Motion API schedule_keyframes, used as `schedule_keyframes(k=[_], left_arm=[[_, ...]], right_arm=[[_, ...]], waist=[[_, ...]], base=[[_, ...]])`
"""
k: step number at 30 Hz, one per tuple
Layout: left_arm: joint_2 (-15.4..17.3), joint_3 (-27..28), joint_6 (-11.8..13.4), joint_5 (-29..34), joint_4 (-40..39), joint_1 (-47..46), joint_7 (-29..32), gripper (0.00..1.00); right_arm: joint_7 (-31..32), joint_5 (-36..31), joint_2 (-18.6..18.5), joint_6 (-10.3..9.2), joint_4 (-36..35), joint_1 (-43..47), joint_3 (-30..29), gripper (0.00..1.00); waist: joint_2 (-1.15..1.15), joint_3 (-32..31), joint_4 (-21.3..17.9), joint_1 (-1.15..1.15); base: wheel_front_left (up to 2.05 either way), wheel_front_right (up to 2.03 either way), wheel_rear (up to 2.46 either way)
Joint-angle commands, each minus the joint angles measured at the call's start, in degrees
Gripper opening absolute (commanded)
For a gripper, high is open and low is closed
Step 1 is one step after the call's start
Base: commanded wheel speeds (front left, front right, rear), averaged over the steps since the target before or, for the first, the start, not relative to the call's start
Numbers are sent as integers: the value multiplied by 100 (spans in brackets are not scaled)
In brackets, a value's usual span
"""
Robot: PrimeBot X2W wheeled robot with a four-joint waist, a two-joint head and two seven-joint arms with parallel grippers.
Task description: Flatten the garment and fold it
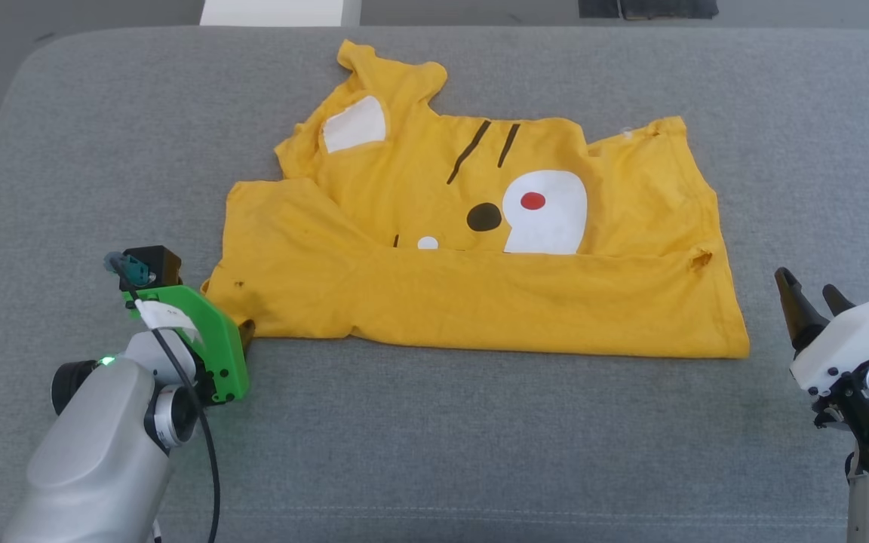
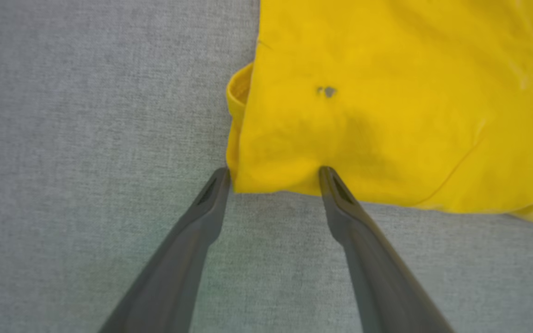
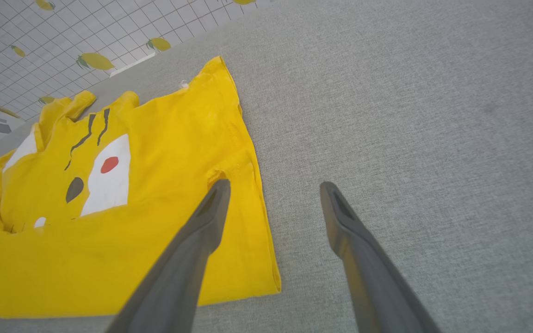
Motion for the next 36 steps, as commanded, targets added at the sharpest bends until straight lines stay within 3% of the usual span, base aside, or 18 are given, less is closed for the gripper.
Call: schedule_keyframes(k=[1,8,9,10,11,17,24,36], left_arm=[[71,-17,45,48,-23,53,57,100],[95,-82,82,-26,116,60,391,100],[92,-83,73,-50,136,89,411,68],[91,-80,43,-77,136,127,400,20],[79,-55,27,-122,131,167,375,0],[47,242,2,-411,-131,473,-8,0],[77,568,166,-501,-955,829,-636,0],[158,598,352,-530,-1808,1110,-610,0]], right_arm=[[-3,42,-1,-8,-46,-37,27,100],[-31,67,-1,-8,-91,-61,99,100],[-28,52,-1,-8,-87,-51,107,100],[-12,11,-1,-8,-84,-32,127,100],[3,-31,-1,-8,-87,-15,145,100],[370,-729,-1,-8,-263,139,290,100],[1361,-1385,-1,-8,-423,59,610,100],[2089,-2124,0,-8,15,-136,873,100]], waist=[[0,120,-106,0],[0,319,-241,0],[0,327,-251,0],[0,328,-257,0],[0,325,-259,0],[0,262,-189,0],[0,277,-1,0],[0,540,211,0]], base=[[0,0,0],[0,0,0],[0,0,0],[0,0,0],[0,0,0],[0,0,0],[0,0,0],[0,0,0]])
